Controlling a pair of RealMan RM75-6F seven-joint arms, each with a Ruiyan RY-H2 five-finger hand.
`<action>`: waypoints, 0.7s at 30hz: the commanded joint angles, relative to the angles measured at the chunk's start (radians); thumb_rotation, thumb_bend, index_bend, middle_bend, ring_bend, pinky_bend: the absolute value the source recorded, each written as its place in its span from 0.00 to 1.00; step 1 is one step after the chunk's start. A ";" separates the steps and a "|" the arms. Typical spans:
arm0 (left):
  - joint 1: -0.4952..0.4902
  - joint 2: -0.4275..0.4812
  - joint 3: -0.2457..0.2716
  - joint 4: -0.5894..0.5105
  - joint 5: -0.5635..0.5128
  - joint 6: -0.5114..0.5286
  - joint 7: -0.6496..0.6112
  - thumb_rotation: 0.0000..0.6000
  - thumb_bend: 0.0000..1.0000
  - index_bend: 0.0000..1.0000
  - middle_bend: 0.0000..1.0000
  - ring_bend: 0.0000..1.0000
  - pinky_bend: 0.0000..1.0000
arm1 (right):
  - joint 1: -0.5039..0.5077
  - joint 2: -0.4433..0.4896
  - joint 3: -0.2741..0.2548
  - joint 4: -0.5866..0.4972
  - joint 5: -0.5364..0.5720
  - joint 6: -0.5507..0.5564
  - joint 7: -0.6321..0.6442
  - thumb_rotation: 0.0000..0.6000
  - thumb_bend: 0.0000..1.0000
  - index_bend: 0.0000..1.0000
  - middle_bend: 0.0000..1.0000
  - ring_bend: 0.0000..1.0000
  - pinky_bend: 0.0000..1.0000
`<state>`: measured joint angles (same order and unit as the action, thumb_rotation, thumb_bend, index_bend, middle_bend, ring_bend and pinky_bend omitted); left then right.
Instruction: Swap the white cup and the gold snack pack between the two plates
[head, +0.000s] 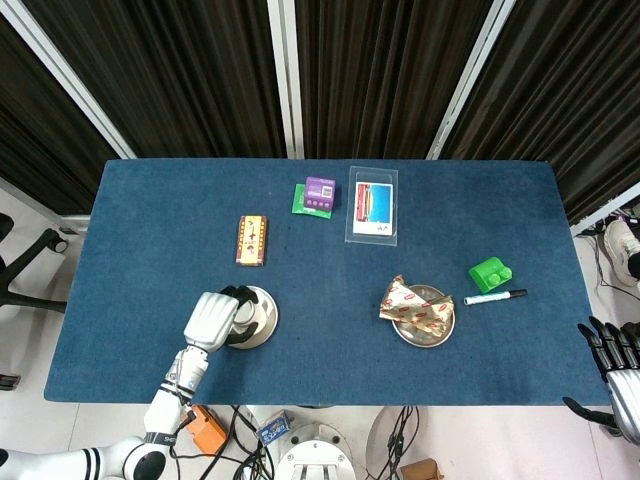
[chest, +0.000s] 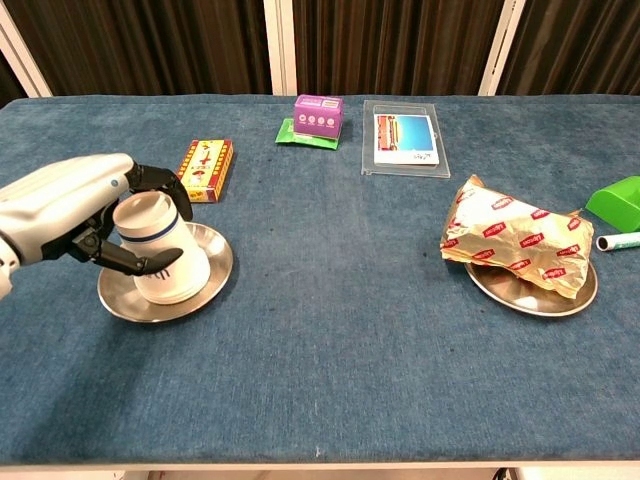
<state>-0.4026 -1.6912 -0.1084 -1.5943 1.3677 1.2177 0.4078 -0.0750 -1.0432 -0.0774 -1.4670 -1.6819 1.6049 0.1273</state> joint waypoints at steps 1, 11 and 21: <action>-0.008 -0.005 -0.007 0.001 0.024 0.021 0.004 1.00 0.54 0.47 0.49 0.52 0.77 | -0.001 0.001 -0.001 -0.001 0.000 0.000 0.000 0.93 0.16 0.00 0.00 0.00 0.07; -0.149 -0.151 -0.146 0.040 0.022 0.002 0.137 1.00 0.56 0.49 0.53 0.53 0.78 | 0.002 0.003 -0.001 -0.008 0.001 -0.007 -0.002 0.92 0.16 0.00 0.00 0.00 0.08; -0.332 -0.379 -0.254 0.262 -0.149 -0.107 0.286 1.00 0.51 0.49 0.53 0.53 0.75 | 0.008 0.022 0.007 0.000 0.014 -0.010 0.063 0.92 0.16 0.00 0.00 0.00 0.08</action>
<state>-0.6894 -2.0156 -0.3378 -1.3937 1.2545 1.1352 0.6636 -0.0692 -1.0231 -0.0719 -1.4674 -1.6699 1.5979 0.1874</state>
